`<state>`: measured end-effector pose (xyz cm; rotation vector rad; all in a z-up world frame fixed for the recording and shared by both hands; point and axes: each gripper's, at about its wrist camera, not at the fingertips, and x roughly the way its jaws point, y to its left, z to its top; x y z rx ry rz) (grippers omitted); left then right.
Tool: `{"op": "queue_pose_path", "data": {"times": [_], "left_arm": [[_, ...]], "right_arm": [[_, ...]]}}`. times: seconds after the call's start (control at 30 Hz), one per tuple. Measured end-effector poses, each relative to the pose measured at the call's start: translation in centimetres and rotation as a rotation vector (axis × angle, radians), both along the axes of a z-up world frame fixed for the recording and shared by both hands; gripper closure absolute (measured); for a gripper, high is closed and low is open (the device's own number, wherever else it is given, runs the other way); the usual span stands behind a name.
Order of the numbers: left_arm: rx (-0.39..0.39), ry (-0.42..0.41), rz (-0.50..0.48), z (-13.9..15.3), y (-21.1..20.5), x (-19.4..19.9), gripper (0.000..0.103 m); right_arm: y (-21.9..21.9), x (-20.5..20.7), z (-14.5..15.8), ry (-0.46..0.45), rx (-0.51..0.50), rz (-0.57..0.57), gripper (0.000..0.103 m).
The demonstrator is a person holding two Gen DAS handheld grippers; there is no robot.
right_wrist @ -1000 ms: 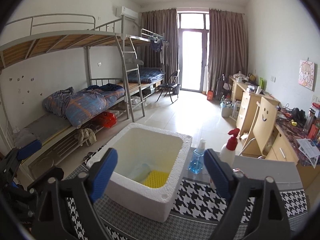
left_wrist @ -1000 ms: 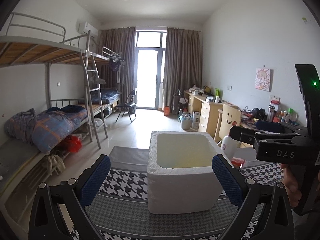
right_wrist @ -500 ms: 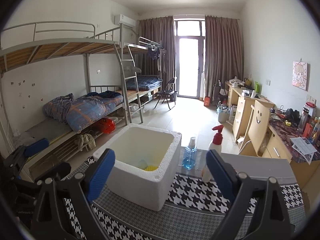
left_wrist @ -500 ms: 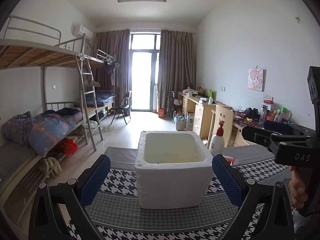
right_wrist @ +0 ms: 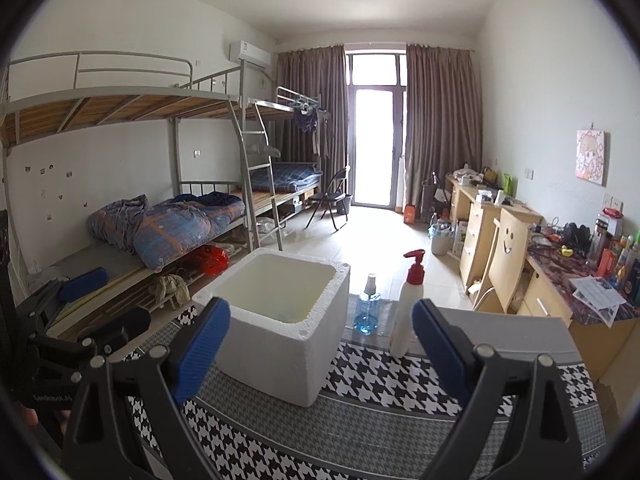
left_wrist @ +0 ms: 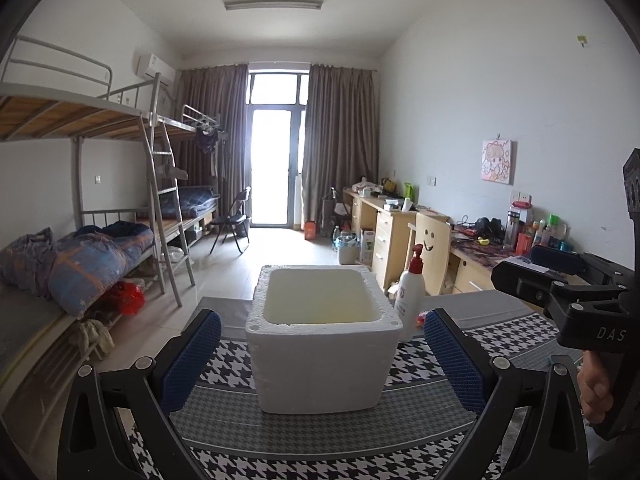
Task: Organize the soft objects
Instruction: 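Withdraw both tools from the white box back toward the table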
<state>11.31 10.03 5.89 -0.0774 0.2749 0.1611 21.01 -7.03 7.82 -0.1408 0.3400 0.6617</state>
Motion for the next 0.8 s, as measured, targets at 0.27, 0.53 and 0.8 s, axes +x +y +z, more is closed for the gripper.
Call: {"op": "queue_pose_path", "data": {"times": [0.27,0.53,0.8], "left_arm": [[0.004,0.007,-0.023,-0.3,-1.1,-0.5,0.001],[-0.009,0.001,-0.068,-0.5,-2.1,-0.7,0.001],[-0.017,-0.005,-0.085,-0.5,-2.8,-1.1,0.001]], "right_arm": [[-1.7,-0.9,-0.2,-0.012,0.017,-0.011,0.008],[-3.1,-1.6,-0.8,-0.015,0.02,-0.025,0.008],[-4.5,-2.6,-1.2,-0.016,0.031,-0.035,0.008]]}}
